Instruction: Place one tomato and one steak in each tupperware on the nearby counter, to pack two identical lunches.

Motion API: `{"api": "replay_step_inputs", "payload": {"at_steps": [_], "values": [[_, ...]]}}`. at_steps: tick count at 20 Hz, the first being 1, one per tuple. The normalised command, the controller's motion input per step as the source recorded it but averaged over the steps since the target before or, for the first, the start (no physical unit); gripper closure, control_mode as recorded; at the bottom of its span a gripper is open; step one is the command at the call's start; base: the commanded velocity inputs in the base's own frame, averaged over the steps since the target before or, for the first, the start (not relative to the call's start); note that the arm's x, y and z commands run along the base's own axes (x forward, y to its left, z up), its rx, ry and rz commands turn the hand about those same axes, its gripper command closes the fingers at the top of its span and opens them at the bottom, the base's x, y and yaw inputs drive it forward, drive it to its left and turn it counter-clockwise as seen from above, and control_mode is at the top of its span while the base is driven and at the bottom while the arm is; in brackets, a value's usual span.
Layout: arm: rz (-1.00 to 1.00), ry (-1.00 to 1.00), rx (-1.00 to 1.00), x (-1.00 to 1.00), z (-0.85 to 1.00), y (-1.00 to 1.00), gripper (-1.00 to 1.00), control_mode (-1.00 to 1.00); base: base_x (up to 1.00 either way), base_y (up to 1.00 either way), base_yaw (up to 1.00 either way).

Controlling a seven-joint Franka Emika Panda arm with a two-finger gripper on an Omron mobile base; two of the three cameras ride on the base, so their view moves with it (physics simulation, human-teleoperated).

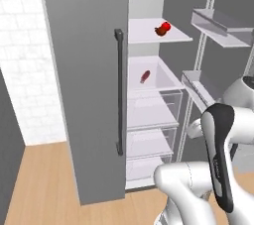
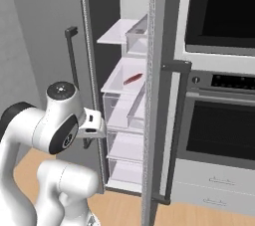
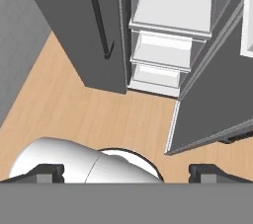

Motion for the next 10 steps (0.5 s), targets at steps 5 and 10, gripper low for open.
{"api": "replay_step_inputs", "payload": {"at_steps": [5, 10], "values": [[0.00, 0.00, 0.00, 0.00, 0.00, 0.00, -1.00, 1.00, 0.57, 0.59, -0.11], [0.00, 0.00, 0.00, 0.00, 0.00, 0.00, -1.00, 1.00, 0.41, 0.01, -0.11]]}}
